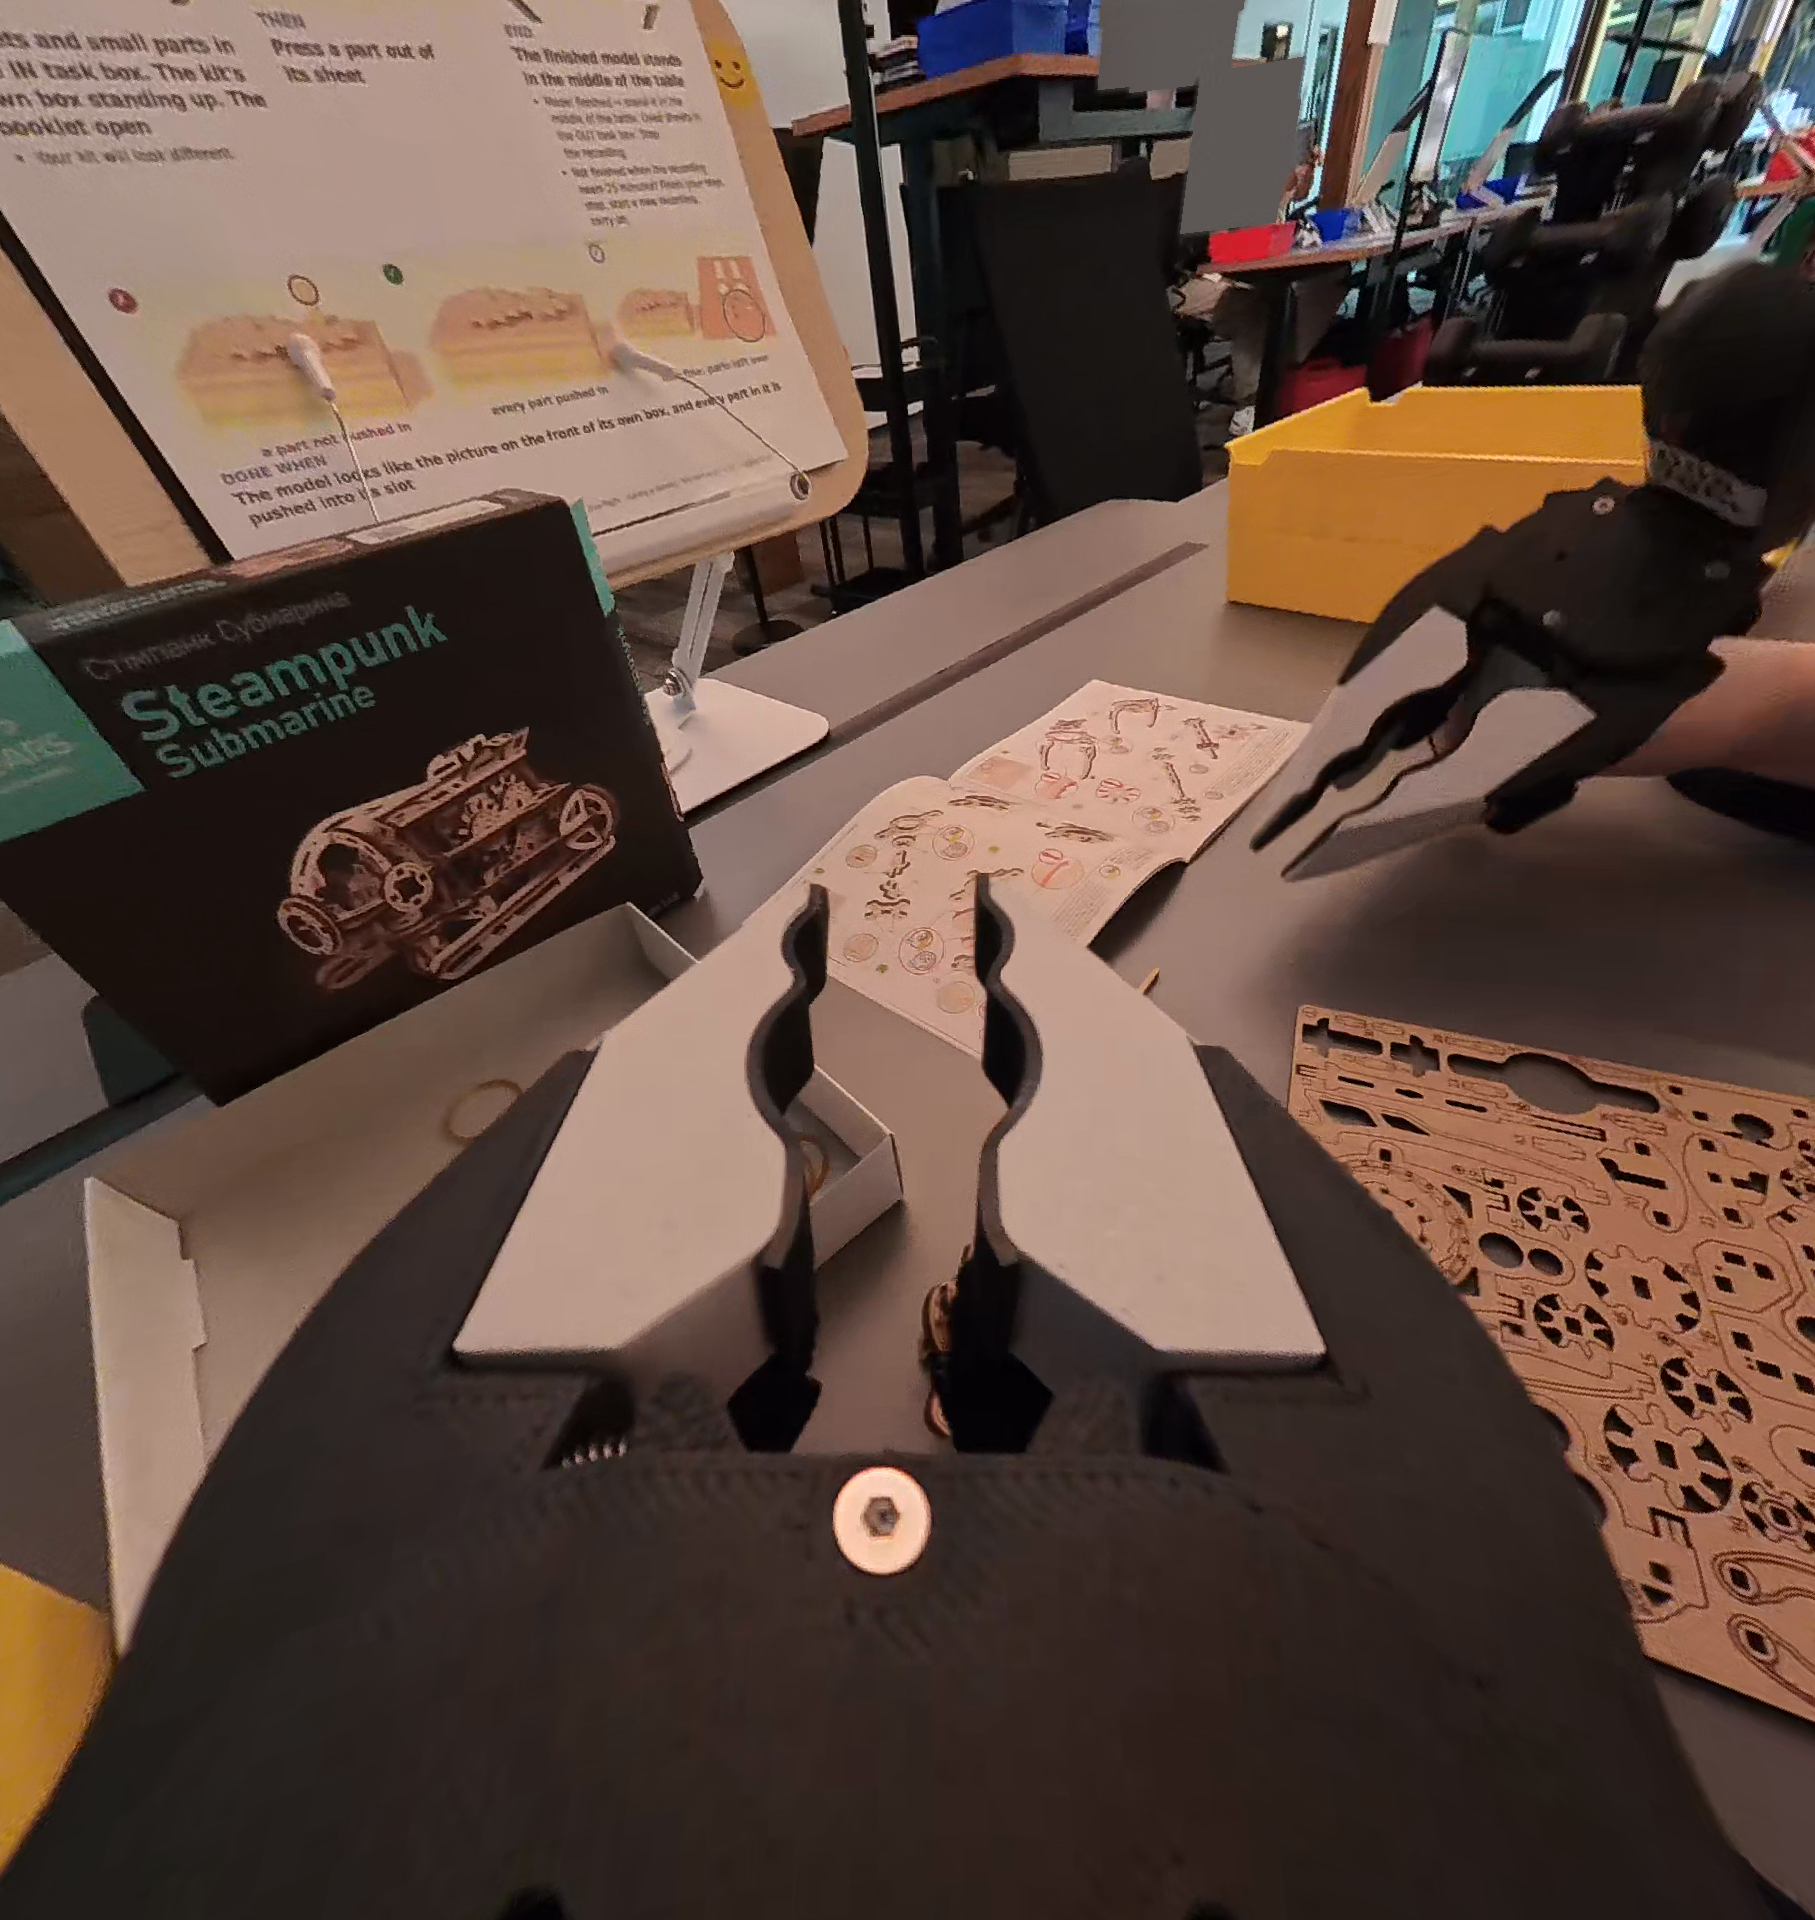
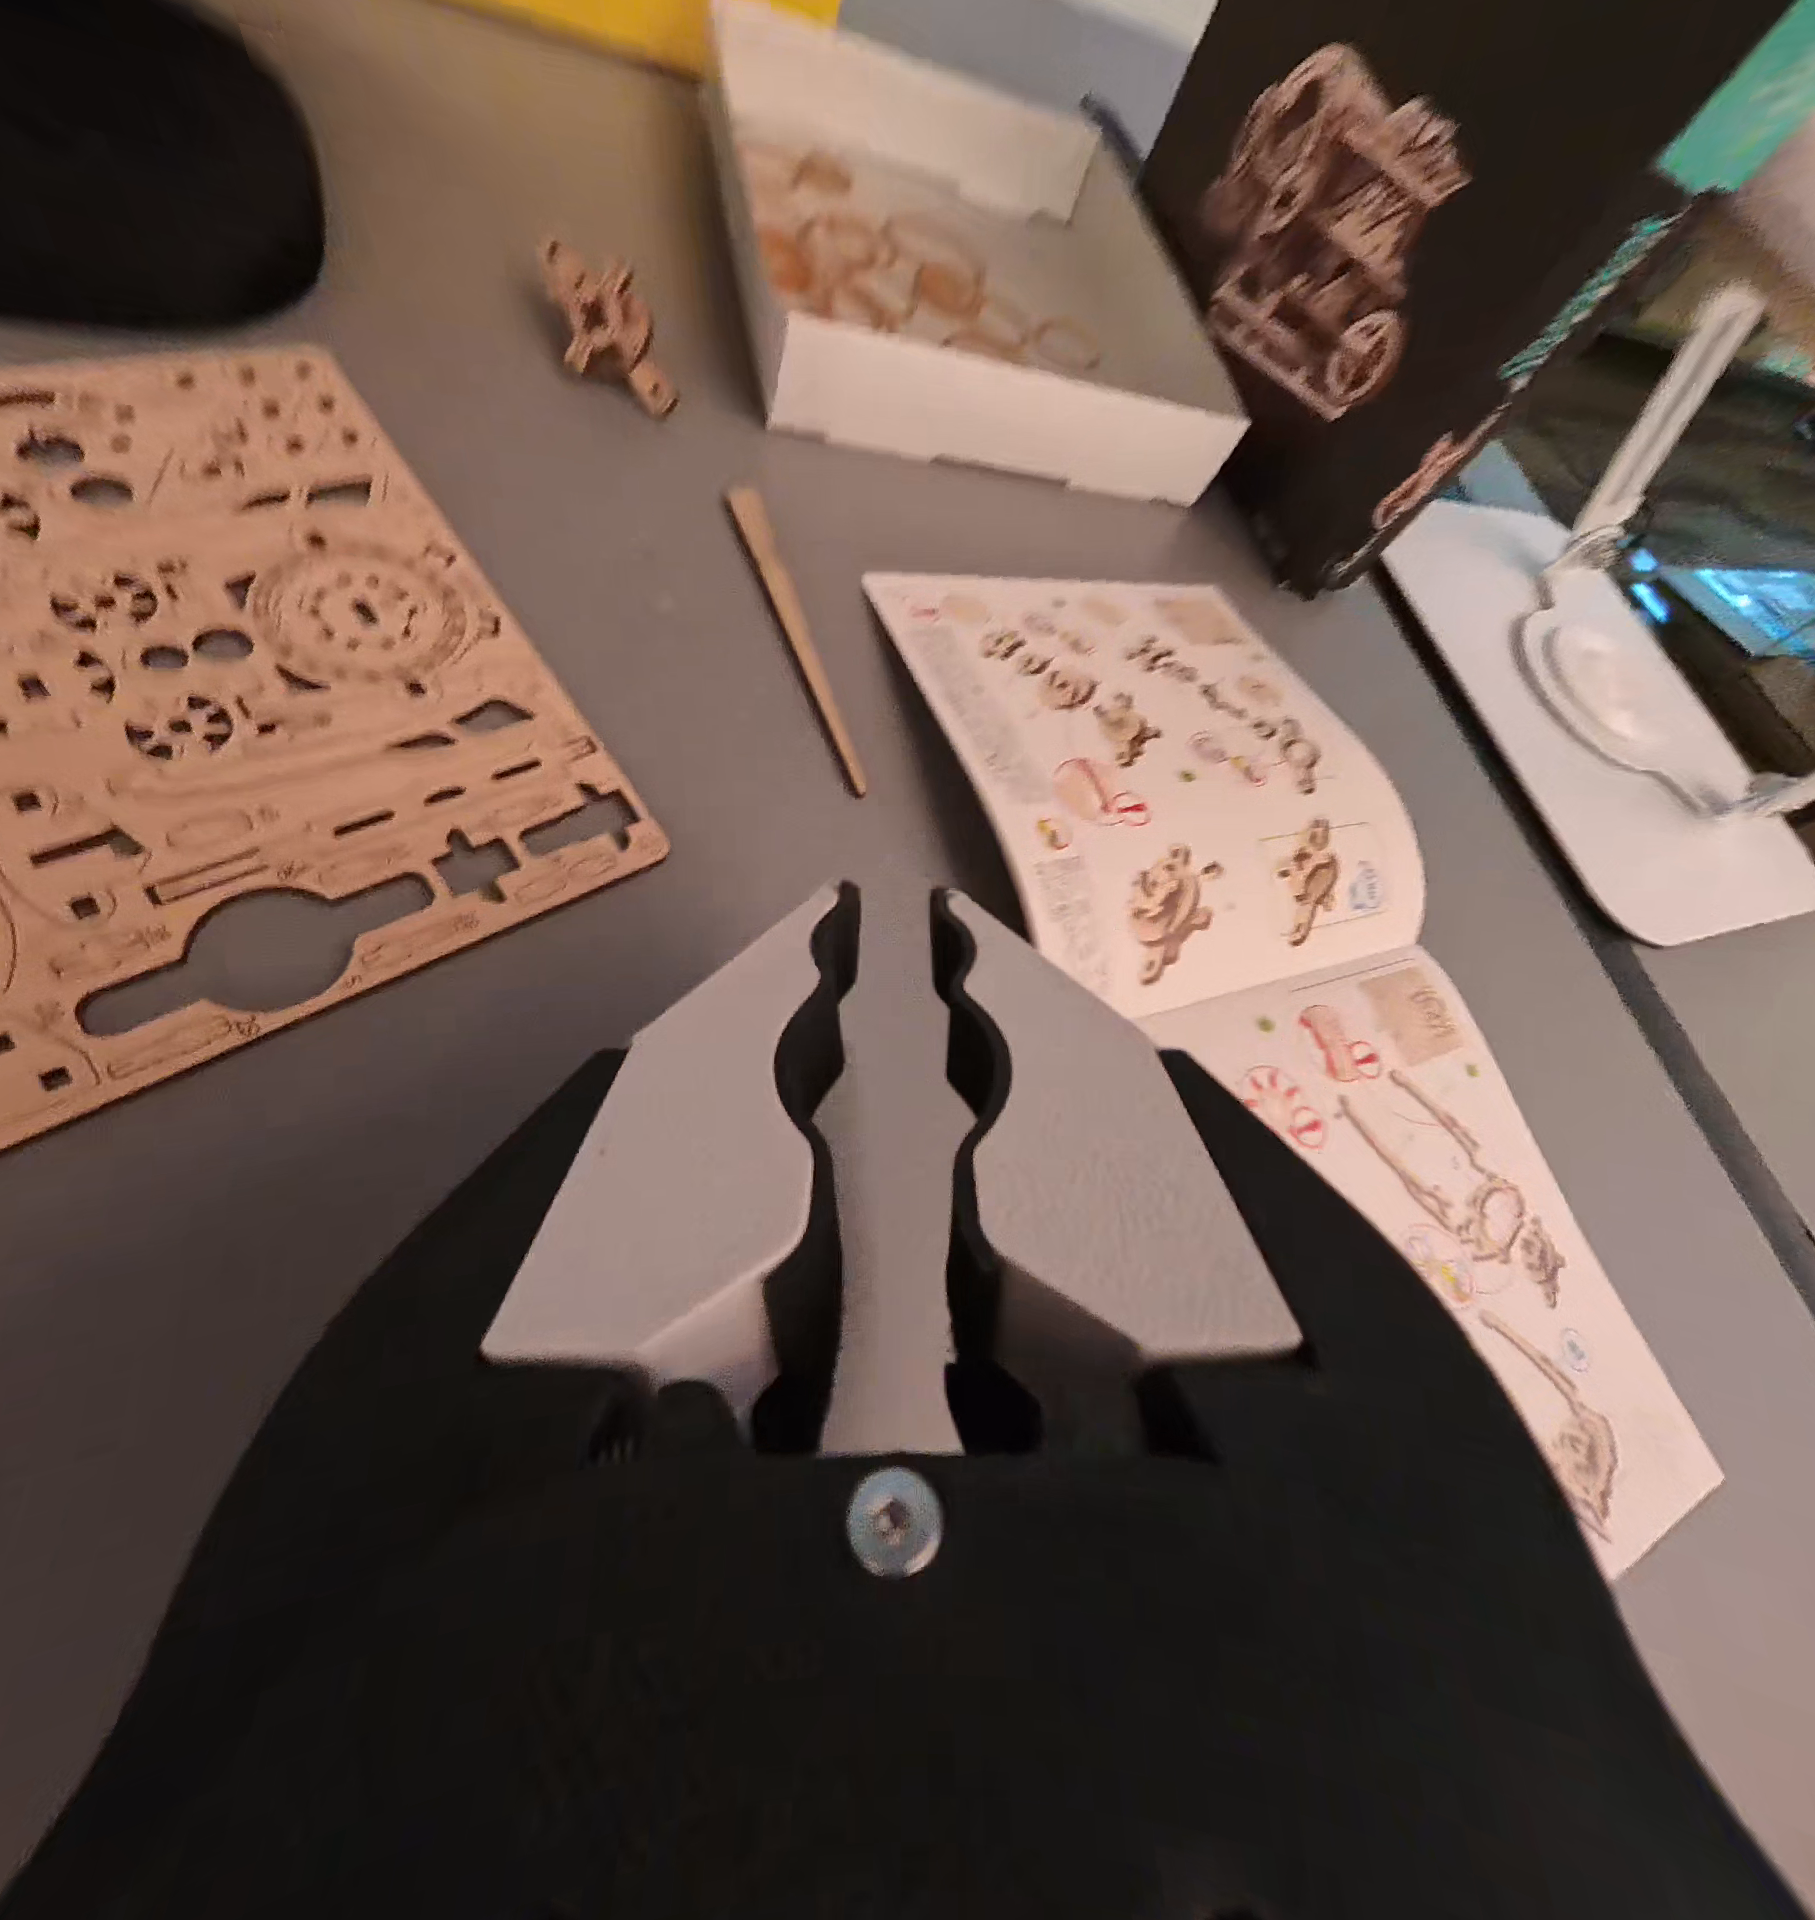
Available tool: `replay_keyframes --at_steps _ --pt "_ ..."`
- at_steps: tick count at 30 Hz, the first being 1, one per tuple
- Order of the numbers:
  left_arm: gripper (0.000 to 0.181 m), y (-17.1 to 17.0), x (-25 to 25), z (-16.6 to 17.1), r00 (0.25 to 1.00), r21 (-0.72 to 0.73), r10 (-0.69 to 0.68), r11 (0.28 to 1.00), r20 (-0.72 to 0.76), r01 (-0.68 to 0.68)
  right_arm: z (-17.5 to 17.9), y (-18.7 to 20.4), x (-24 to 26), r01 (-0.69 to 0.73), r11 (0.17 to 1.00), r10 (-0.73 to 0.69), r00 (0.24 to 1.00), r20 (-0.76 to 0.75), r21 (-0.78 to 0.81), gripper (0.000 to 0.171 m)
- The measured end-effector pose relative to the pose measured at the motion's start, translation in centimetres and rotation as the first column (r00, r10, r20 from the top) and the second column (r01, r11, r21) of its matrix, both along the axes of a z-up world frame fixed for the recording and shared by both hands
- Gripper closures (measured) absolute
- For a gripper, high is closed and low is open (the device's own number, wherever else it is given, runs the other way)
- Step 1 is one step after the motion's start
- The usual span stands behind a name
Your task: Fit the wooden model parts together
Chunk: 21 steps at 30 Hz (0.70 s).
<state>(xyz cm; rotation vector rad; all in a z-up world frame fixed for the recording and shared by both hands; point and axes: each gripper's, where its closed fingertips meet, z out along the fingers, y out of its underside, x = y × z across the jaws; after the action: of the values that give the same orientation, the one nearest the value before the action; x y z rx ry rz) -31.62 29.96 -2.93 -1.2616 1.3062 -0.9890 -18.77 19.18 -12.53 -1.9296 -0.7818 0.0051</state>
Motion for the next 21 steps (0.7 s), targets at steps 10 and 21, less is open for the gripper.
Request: replay_keyframes --at_steps 10,21 --pt "0.150 -0.6 0.7 -1.8 0.997 0.052 -0.010 0.999 -0.081 0.014 -3.2 -0.9 -1.3 -0.057 0.988 0.072 0.992 0.101 -0.146 0.159" --pt "0.154 -0.4 0.4 -1.5 0.996 0.076 -0.001 0.997 -0.084 0.007 -3.4 -1.1 -1.6 -0.083 0.986 0.094 0.993 0.073 -0.146 0.166"
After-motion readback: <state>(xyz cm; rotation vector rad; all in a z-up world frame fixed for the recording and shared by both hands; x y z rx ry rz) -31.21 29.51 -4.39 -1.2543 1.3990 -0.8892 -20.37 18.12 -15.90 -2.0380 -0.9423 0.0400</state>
